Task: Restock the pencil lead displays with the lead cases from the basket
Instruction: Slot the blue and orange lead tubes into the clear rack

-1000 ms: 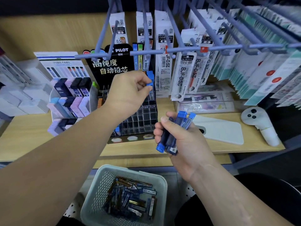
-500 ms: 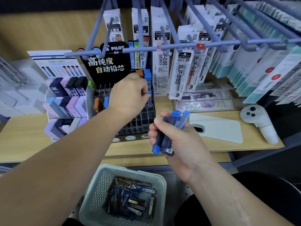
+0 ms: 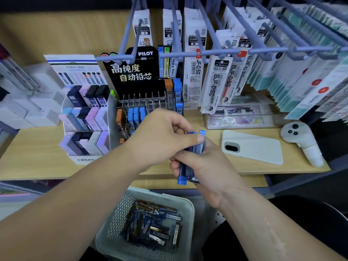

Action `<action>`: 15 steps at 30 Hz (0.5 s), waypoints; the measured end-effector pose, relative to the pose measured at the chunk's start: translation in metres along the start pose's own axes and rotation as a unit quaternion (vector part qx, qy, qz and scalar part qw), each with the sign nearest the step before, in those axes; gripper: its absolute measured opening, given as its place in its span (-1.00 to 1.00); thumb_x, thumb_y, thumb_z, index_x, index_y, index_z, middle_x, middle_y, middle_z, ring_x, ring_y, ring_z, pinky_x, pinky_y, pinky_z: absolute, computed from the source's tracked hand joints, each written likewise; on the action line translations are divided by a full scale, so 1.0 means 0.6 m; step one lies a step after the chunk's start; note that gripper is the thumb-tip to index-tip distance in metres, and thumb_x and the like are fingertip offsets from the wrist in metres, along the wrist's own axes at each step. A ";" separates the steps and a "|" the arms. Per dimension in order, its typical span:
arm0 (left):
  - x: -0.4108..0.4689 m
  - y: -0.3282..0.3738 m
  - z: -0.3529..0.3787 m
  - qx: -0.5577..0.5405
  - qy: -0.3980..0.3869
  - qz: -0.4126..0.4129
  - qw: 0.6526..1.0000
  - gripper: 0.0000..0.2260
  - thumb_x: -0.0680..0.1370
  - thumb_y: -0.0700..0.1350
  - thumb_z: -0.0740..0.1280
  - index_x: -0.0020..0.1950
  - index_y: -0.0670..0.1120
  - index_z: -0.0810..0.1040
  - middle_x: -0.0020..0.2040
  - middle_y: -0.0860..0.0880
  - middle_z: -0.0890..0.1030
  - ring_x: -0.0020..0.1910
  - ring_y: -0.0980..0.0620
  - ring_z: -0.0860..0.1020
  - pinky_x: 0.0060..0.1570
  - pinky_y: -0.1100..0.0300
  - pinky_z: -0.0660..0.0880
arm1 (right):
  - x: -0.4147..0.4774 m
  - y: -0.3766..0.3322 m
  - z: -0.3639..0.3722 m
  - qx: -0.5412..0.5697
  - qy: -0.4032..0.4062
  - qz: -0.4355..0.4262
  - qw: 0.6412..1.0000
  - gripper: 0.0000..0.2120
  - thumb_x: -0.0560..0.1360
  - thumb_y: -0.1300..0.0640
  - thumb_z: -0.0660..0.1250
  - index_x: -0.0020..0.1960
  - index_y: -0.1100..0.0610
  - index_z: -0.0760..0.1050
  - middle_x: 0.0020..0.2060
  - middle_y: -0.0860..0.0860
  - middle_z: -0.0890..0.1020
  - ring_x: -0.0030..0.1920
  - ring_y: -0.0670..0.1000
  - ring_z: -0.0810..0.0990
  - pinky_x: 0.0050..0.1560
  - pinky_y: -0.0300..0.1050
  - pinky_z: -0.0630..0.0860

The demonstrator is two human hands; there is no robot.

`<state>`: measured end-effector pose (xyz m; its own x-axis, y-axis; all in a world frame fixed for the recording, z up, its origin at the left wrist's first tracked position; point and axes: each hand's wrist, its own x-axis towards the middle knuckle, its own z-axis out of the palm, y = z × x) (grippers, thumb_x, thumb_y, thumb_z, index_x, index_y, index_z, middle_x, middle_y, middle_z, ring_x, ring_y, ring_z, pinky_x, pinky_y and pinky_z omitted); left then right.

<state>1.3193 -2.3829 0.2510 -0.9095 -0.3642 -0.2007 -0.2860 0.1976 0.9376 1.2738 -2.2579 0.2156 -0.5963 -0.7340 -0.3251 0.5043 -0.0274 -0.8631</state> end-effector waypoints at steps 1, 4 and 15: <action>-0.002 -0.001 0.001 -0.007 0.005 -0.012 1.000 -0.82 0.45 -0.20 0.54 -0.14 -0.28 0.60 -0.36 -0.33 0.49 -0.59 -0.24 0.52 -0.55 -0.12 0.54 | -0.002 0.000 0.002 -0.005 -0.001 0.000 1.000 -0.83 0.52 0.38 0.41 0.05 0.23 0.50 -0.35 0.10 0.58 -0.40 0.01 0.54 -0.39 -0.18 0.51; -0.007 0.001 -0.001 -0.051 0.017 -0.031 0.998 -0.83 0.45 -0.25 0.53 -0.16 -0.33 0.60 -0.39 -0.25 0.53 -0.59 -0.17 0.48 -0.56 0.00 0.53 | -0.003 0.001 0.004 -0.001 -0.002 0.001 1.000 -0.79 0.50 0.37 0.45 0.08 0.23 0.50 -0.31 0.09 0.61 -0.38 0.00 0.54 -0.37 -0.16 0.52; -0.001 -0.008 -0.011 -0.029 0.091 -0.046 0.994 -0.97 0.36 -0.18 0.50 -0.26 -0.14 0.70 -0.41 -0.16 0.61 -0.42 -0.15 0.55 -0.32 -0.12 0.55 | 0.000 0.001 -0.003 0.015 0.022 -0.002 1.000 -0.52 0.36 0.15 0.55 0.19 0.25 0.48 -0.26 0.09 0.66 -0.35 0.02 0.56 -0.33 -0.12 0.53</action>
<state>1.3232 -2.3893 0.2487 -0.8088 -0.5383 -0.2367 -0.3426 0.1042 0.9337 1.2726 -2.2568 0.2144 -0.6248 -0.7034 -0.3390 0.5202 -0.0512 -0.8525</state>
